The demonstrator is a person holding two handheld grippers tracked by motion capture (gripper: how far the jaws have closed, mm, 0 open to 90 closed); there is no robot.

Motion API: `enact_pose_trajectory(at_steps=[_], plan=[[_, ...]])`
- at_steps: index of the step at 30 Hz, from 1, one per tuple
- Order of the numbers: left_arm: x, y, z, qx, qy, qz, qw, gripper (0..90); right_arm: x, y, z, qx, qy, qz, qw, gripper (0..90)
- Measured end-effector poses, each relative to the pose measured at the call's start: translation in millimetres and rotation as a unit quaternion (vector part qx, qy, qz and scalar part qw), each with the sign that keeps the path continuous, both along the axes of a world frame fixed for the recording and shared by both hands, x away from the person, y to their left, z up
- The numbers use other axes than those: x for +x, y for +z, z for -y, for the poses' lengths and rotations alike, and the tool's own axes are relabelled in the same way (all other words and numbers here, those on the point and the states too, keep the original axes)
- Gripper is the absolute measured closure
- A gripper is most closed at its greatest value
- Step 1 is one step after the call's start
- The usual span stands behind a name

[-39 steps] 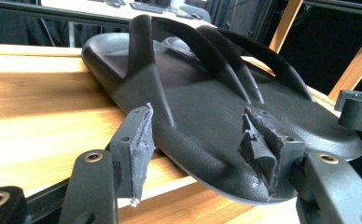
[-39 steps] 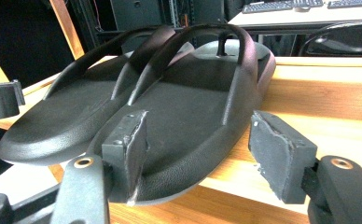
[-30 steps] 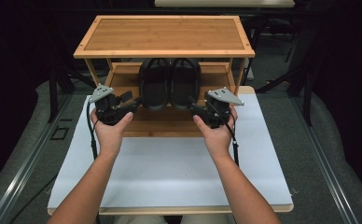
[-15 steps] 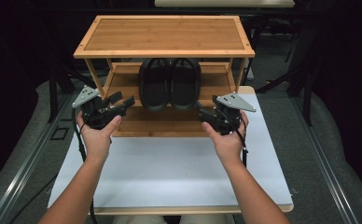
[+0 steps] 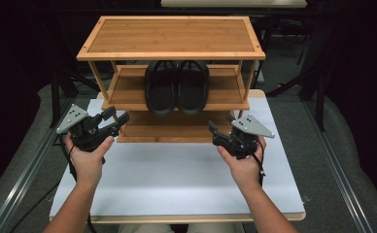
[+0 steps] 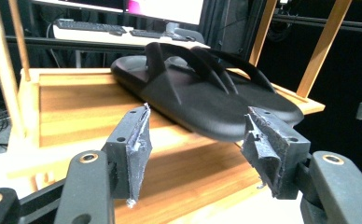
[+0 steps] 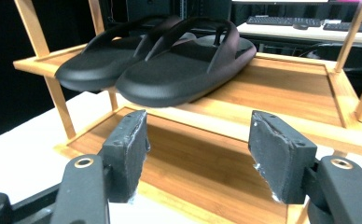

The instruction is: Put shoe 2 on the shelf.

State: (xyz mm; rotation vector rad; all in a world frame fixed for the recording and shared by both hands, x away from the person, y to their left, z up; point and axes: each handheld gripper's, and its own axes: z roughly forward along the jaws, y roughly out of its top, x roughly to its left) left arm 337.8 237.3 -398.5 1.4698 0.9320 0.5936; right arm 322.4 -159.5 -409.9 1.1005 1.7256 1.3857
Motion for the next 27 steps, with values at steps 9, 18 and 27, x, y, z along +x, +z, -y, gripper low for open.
enact_pose_trajectory(at_steps=[9,18,27], plan=[[-32.8,-31.5,-7.8,0.024,0.003,-0.007,0.9997,40.0,-33.1,-19.2,13.8,-0.009,-0.014,0.002,0.9998,36.8],[-59.2,-80.6,-23.0,0.053,0.022,-0.033,0.9978,39.6,-58.0,-60.4,37.0,-0.004,-0.053,-0.021,0.9984,37.3],[-54.4,-111.7,-32.9,0.067,0.034,-0.061,0.9953,39.2,-68.6,-101.5,52.8,0.003,-0.087,-0.045,0.9952,37.9]])
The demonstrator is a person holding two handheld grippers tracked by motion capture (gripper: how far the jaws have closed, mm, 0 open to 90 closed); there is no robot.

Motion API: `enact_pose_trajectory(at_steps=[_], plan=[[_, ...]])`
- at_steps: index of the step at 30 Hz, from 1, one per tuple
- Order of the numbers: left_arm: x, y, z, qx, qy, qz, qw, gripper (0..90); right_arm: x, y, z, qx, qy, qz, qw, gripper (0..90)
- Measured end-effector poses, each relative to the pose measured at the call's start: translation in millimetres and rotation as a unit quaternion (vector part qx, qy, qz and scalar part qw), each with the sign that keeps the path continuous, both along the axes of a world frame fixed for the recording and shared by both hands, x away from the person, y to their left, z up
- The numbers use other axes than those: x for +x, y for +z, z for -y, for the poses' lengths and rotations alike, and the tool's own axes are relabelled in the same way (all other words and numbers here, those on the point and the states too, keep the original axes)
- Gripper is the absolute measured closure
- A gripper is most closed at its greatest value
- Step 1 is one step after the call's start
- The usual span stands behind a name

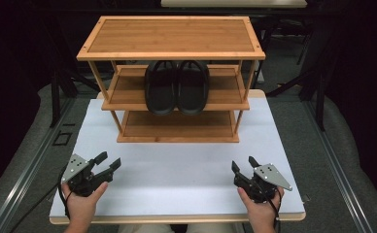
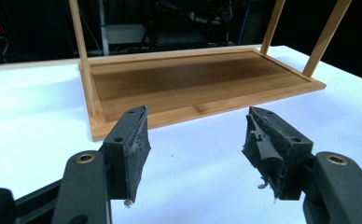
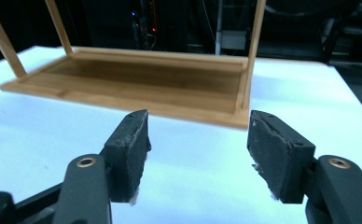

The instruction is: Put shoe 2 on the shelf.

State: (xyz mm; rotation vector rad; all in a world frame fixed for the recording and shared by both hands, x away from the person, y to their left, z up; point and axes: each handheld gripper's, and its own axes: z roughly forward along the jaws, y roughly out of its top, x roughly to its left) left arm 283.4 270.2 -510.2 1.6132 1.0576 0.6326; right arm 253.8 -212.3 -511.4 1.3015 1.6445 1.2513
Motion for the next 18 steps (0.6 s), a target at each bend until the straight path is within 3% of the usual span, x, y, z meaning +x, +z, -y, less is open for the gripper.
enact_pose_trajectory(at_steps=[6,10,11,14,18], plan=[[6.6,-12.3,-2.6,0.002,0.006,-0.010,0.9999,39.0,6.9,-22.8,5.6,-0.005,-0.011,-0.020,0.9997,38.4],[11.7,-20.8,-2.9,0.035,0.003,-0.023,0.9991,38.9,11.9,-32.2,10.6,-0.004,-0.020,-0.025,0.9995,38.6],[12.9,-22.5,-2.9,0.037,0.001,-0.027,0.9989,39.0,12.1,-32.8,12.4,-0.002,-0.026,-0.039,0.9989,38.6],[18.4,-29.7,-4.3,0.035,-0.001,-0.045,0.9984,38.9,13.5,-35.6,15.0,0.010,-0.029,-0.037,0.9988,38.6],[20.9,-34.0,-4.8,0.027,0.002,-0.061,0.9978,38.5,12.6,-37.9,15.0,0.006,-0.027,-0.048,0.9985,38.6]])
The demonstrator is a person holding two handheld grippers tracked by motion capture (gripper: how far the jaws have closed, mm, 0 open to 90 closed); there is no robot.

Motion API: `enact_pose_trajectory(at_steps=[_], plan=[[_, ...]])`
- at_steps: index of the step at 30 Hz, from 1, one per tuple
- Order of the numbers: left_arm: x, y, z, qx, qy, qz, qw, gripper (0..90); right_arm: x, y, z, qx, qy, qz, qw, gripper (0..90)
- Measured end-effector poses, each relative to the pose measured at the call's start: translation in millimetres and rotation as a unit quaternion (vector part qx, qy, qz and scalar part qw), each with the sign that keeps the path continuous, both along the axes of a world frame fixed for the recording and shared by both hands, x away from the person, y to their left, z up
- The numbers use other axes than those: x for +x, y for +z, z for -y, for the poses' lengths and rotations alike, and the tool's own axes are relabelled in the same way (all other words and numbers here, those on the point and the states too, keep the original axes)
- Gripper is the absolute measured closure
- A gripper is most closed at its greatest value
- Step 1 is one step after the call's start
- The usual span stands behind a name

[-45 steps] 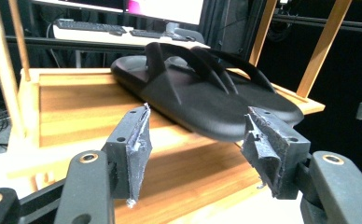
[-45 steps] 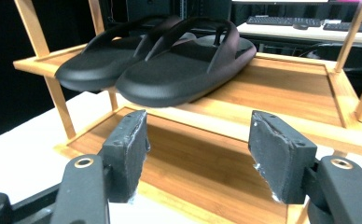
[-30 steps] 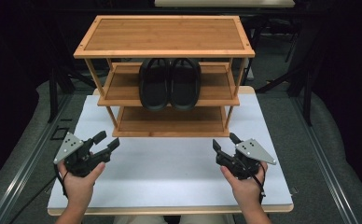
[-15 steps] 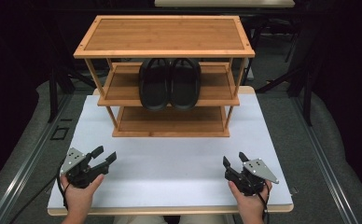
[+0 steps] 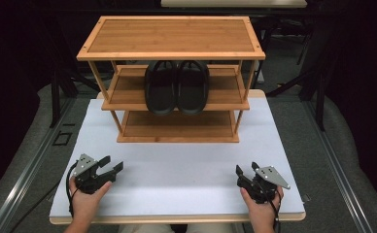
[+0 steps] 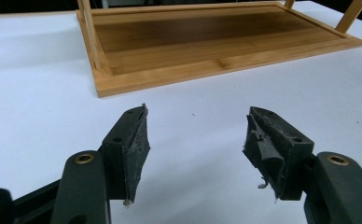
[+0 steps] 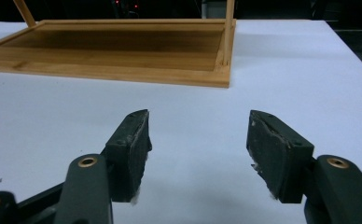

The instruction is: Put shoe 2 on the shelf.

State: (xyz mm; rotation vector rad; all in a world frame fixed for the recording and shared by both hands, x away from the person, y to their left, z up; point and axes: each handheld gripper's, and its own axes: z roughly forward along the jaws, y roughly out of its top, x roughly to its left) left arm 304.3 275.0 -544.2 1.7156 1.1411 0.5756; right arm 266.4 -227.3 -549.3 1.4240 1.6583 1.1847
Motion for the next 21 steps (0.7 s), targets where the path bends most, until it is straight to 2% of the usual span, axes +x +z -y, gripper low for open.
enact_pose_trajectory(at_steps=[1,2,6,11,13,21], plan=[[0.1,-0.5,-0.2,-0.002,0.000,-0.002,1.0000,38.4,0.7,-1.4,-0.9,0.001,-0.001,0.006,1.0000,38.6],[-0.1,-0.8,-0.1,-0.003,-0.001,-0.006,1.0000,38.4,0.1,-1.7,-1.7,-0.004,-0.004,-0.003,1.0000,38.6],[-0.1,-3.2,4.0,-0.005,-0.007,-0.013,0.9999,38.2,2.5,-6.0,-4.7,-0.009,0.004,0.000,1.0000,38.6],[1.6,-5.7,9.6,-0.014,-0.021,-0.026,0.9994,38.1,4.6,-7.5,-4.9,-0.002,0.013,-0.016,0.9998,38.6],[1.7,-6.2,11.5,-0.007,-0.025,-0.028,0.9993,37.9,5.8,-8.9,-5.4,-0.002,0.017,-0.018,0.9997,38.6],[1.2,-4.9,14.1,-0.003,-0.028,-0.026,0.9993,37.2,6.2,-11.1,-7.1,-0.007,0.021,-0.019,0.9996,38.5]])
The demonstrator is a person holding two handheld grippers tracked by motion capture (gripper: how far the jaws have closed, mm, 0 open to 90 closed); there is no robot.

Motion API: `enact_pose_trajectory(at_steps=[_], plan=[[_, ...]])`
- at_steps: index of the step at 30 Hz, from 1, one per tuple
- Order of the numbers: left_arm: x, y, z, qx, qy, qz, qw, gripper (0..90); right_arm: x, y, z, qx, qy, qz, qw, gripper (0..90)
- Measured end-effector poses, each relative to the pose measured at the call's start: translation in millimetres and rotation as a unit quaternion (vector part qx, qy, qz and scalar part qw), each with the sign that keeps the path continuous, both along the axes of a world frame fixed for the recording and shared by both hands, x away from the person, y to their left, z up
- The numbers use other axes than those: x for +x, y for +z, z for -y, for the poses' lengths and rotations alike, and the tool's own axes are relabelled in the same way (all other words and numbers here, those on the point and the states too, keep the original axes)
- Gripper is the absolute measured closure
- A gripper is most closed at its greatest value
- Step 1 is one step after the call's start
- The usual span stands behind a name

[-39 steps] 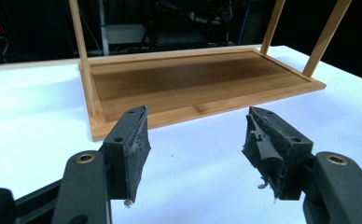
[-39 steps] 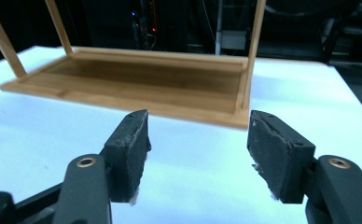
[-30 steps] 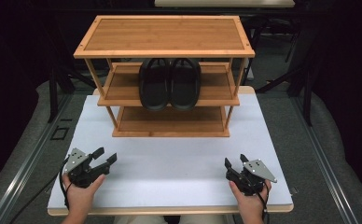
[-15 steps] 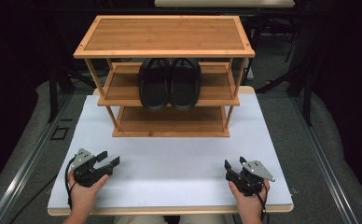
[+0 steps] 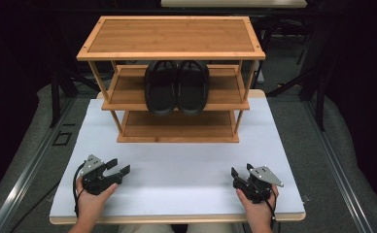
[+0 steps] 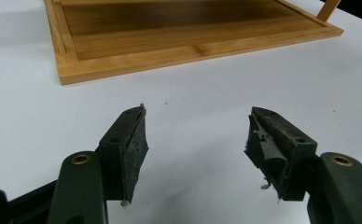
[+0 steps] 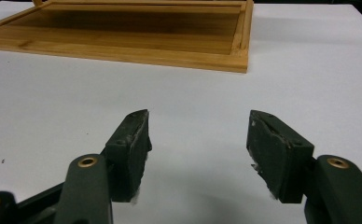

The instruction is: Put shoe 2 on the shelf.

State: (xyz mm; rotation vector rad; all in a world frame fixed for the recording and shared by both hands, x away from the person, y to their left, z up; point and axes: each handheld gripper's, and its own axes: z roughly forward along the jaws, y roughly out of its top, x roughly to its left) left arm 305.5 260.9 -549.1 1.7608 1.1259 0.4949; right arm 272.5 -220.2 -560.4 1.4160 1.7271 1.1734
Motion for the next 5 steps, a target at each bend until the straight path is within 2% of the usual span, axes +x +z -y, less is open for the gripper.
enact_pose_trajectory(at_steps=[5], plan=[[1.3,0.3,-0.1,-0.003,0.002,0.001,1.0000,37.1,-0.7,-0.1,2.4,-0.002,-0.008,-0.003,1.0000,38.4]])
